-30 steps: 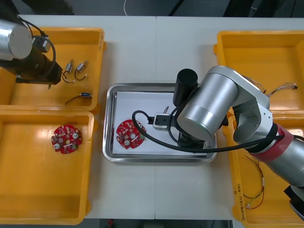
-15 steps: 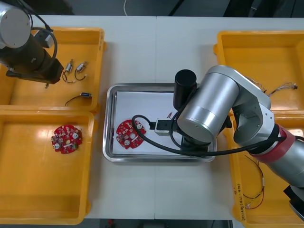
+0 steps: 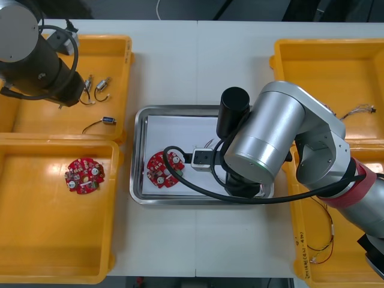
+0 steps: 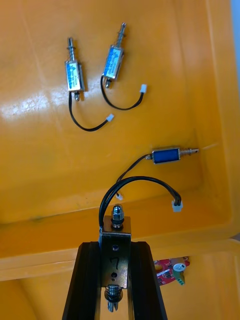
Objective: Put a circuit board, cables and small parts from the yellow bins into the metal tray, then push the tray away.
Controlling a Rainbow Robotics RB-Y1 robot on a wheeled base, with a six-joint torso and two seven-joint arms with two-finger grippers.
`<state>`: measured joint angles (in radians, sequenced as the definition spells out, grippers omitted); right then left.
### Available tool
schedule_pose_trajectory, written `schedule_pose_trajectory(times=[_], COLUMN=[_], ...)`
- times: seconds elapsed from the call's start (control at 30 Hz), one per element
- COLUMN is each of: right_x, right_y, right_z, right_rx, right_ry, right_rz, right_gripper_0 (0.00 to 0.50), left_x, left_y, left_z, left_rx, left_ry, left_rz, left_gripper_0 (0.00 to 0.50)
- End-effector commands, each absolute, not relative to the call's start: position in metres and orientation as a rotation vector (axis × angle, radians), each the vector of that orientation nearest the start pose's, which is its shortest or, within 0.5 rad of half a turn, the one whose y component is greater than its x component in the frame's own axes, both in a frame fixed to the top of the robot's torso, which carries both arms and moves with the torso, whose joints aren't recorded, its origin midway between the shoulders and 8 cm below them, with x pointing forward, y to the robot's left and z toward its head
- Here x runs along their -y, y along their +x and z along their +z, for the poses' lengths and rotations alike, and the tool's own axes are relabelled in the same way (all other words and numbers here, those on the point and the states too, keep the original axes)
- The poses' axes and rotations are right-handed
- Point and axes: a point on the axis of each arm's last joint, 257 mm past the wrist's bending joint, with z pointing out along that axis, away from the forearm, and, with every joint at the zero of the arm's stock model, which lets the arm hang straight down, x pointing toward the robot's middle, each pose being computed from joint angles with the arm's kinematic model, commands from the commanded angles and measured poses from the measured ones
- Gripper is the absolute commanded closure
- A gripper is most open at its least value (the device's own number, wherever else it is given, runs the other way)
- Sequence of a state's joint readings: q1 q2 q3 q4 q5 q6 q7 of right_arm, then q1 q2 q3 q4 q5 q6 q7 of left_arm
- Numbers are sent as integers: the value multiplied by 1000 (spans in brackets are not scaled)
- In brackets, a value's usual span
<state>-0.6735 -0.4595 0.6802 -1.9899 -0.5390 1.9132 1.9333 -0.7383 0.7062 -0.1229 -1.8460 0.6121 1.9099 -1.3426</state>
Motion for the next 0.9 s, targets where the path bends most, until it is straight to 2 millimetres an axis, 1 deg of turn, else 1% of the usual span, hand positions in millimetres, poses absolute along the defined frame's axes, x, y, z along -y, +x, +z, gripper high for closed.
schedule_pose_trajectory(times=[0.03,0.13,0.2,0.33,0.37,0.4,0.47,0.5,0.57,0.6,0.7,0.9], right_x=[78,78,77,74,72,71,72,72,76,78,87,129], right_y=[393,396,399,405,408,409,415,417,424,425,432,448], right_z=[-231,-227,-220,-202,-191,-187,-168,-163,-147,-144,-129,-98], right_rx=[-2166,-2165,-2156,-2128,-2113,-2103,-2076,-2070,-2054,-2051,-2041,-2029], right_ry=[-1803,-1790,-1769,-1718,-1685,-1675,-1618,-1604,-1546,-1535,-1480,-1378], right_rz=[-325,-312,-303,-283,-271,-269,-262,-261,-261,-262,-273,-361], right_gripper_0=[0,0,0,0,0,0,0,0,0,0,0,0], left_x=[-263,-257,-251,-247,-246,-245,-242,-242,-240,-239,-239,-231], left_y=[497,495,493,493,492,492,492,492,491,491,491,490], left_z=[-86,-85,-86,-85,-85,-86,-85,-85,-84,-85,-84,-84], left_rx=[-2527,-2523,-2521,-2519,-2520,-2520,-2518,-2517,-2515,-2516,-2516,-2513], left_ry=[278,284,287,277,277,276,275,272,271,272,271,257], left_rz=[136,115,99,81,79,77,65,64,57,56,53,26], left_gripper_0=[500,500,500,500,500,500,500,500,500,500,500,500])
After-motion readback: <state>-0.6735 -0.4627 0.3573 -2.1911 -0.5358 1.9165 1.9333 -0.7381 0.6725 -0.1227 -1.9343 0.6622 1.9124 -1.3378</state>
